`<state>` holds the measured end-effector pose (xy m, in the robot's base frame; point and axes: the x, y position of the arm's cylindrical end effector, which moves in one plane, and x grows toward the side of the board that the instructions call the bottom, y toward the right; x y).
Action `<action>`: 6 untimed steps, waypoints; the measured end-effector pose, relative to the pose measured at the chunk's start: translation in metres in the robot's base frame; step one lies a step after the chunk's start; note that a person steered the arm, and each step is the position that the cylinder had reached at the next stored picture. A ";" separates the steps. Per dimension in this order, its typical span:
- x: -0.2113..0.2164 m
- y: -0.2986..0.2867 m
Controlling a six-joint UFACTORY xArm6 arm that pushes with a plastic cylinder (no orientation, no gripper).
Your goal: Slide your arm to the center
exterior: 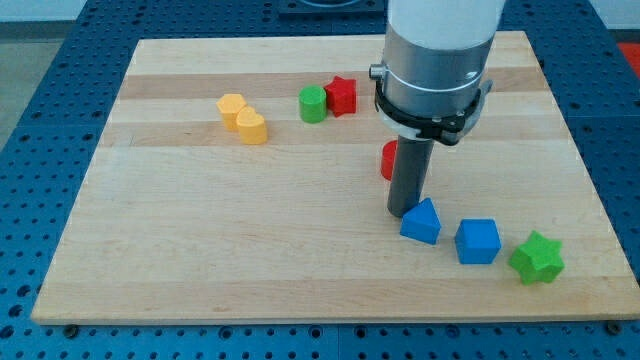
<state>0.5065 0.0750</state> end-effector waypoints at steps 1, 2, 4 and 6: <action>-0.001 -0.001; -0.009 -0.024; -0.038 -0.093; -0.097 -0.123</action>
